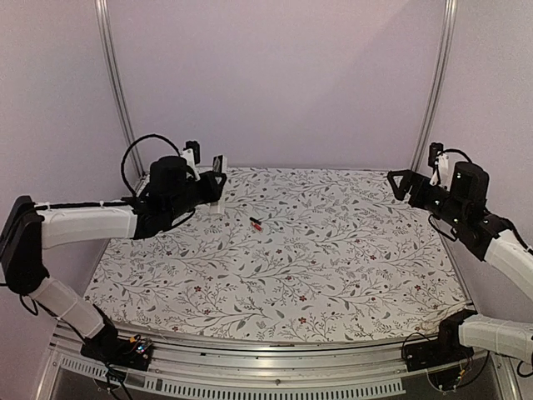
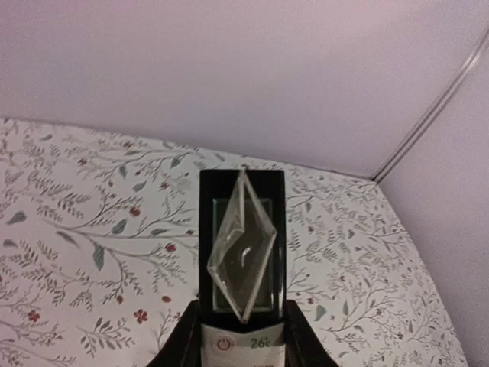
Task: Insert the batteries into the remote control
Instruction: Pass from the left arm to the right
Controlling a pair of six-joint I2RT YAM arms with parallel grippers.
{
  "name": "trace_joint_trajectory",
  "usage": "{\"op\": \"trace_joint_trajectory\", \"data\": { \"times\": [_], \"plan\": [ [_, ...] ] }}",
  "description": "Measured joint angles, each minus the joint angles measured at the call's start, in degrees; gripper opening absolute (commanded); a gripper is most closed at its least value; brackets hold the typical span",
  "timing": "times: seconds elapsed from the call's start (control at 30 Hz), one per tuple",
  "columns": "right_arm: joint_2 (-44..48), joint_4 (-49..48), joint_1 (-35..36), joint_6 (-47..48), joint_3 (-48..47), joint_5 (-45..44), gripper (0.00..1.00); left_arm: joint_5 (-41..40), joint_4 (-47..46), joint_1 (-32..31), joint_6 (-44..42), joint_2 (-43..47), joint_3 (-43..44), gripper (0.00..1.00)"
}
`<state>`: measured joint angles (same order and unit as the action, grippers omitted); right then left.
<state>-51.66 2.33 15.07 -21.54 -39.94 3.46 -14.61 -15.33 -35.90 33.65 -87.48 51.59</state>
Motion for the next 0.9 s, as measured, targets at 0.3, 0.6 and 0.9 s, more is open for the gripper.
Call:
{"op": "trace_joint_trajectory", "data": {
  "times": [0.3, 0.6, 0.9],
  "plan": [
    [-4.42, -11.52, 17.25, 5.38, -13.79, 15.37, 0.99, 24.35, -23.1, -7.76, -15.69, 13.81, 0.96, 0.0],
    [-19.15, -18.78, 34.84, 15.96, -26.86, 28.44, 0.99, 38.75, -32.33, -14.88, -18.86, 14.82, 0.94, 0.0],
    [-29.92, -21.79, 39.36, 20.48, -27.3, 33.0, 0.93, 42.29, -37.35, -17.75, -18.71, 14.16, 0.94, 0.0]
  ]
}}
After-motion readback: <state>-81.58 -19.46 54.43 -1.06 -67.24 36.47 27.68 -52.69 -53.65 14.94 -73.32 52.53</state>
